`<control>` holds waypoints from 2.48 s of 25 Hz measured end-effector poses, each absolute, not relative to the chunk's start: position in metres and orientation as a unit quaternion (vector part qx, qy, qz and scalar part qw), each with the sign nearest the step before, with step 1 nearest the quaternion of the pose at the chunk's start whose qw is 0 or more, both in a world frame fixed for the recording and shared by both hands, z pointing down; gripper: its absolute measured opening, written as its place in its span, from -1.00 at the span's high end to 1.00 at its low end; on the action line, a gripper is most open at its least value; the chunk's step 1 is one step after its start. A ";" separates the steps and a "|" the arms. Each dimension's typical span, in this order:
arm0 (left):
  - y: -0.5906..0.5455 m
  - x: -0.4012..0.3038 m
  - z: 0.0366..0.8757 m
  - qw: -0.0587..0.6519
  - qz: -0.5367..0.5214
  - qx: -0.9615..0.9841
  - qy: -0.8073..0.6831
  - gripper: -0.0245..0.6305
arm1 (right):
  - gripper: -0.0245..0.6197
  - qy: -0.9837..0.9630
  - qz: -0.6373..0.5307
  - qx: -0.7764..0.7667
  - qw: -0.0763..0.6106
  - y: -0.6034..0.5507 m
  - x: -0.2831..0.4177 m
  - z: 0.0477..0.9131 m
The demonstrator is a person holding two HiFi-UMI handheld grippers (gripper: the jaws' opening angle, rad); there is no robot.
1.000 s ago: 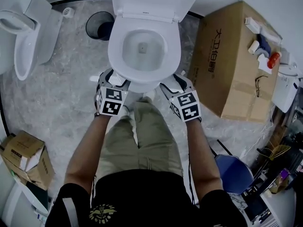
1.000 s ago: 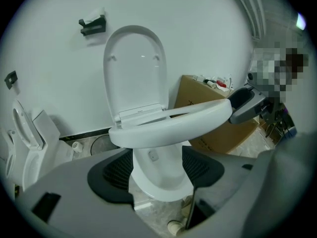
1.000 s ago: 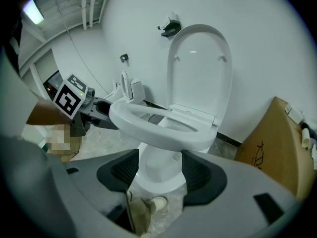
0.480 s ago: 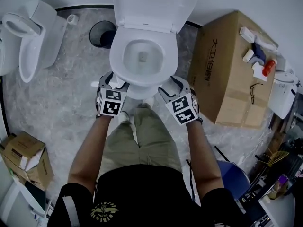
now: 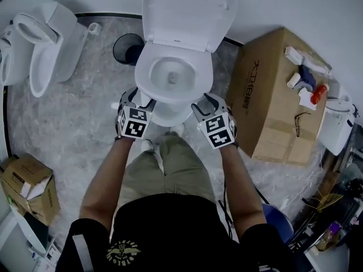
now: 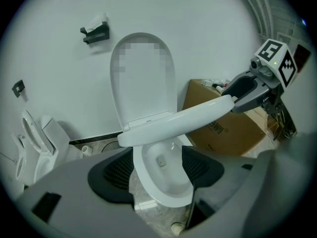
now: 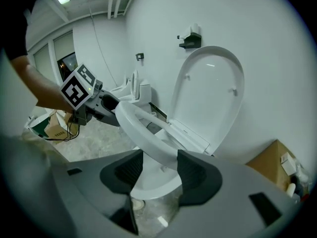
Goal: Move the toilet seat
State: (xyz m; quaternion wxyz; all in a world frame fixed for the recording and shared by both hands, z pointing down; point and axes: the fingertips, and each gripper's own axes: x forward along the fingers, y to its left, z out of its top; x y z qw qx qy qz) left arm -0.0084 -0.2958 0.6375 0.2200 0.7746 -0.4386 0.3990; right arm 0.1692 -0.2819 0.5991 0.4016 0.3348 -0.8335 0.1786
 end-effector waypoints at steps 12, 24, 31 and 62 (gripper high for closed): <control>-0.314 0.000 0.601 0.199 0.363 0.777 -0.473 -0.06 | 0.20 -0.837 0.194 0.346 0.377 -0.314 0.175 0.579; -0.344 -0.001 0.535 0.143 0.302 0.808 -0.485 0.39 | 0.23 -0.825 0.211 0.396 0.345 -0.354 0.179 0.555; -0.370 -0.006 0.512 0.127 0.291 0.819 -0.478 0.54 | 0.28 -0.815 0.221 0.417 0.336 -0.376 0.180 0.543; -0.505 -0.019 0.465 0.099 0.268 0.856 -0.430 0.69 | 0.42 -0.775 0.223 0.506 0.306 -0.512 0.195 0.511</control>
